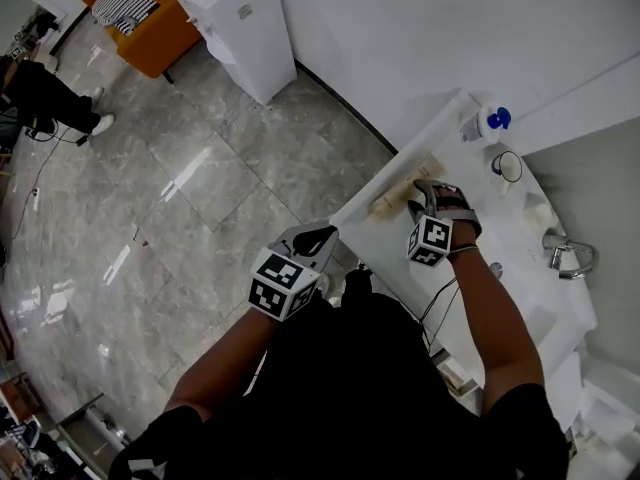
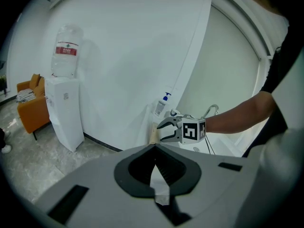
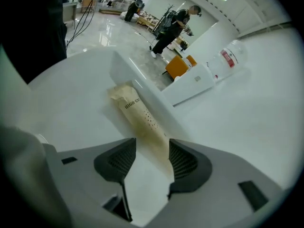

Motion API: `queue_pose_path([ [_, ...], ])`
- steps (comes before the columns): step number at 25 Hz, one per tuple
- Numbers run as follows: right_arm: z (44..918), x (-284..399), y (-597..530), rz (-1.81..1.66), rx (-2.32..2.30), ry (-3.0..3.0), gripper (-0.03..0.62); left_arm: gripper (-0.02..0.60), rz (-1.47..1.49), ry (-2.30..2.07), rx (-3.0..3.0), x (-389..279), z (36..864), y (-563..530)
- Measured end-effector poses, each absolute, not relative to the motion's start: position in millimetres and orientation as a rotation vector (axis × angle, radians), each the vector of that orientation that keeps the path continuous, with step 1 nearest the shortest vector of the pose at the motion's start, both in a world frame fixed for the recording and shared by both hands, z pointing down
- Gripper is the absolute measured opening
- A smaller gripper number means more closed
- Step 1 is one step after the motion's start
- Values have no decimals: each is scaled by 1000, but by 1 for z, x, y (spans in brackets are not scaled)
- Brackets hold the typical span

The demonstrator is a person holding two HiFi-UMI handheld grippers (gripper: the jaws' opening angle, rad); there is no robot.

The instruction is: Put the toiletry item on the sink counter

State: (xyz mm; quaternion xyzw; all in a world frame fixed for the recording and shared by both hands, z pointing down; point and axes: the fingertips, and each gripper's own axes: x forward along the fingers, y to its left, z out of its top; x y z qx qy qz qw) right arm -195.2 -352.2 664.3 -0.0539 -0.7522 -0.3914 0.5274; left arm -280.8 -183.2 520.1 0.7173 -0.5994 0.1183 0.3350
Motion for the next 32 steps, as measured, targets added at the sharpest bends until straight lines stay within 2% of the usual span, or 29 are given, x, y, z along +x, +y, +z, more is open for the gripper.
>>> queue_pose_path([
  [12,668,-228,-354,-1147,-359,-1704,202,0,292,-1580,1839,-279,520,-180],
  [14,671,-230,-352,-1182,-430,-1652,189,0,292,-1582,1839,-279,520,-179],
  [17,675,-228,-349,-1188,-502,-1618,125,0,286,-1586,1834,-279,522,-179],
  [22,675,-223,-348,-1177,-462,-1638,91,0,272,-1581,1842,-277,520,-177],
  [24,672,-223,-347,-1184,-439,-1641,48,0,277,-1574,1850,-277,520,-175],
  [32,653,-211,-339,-1147,-345,-1661,31,0,304,-1522,1928,-271,514,-174],
])
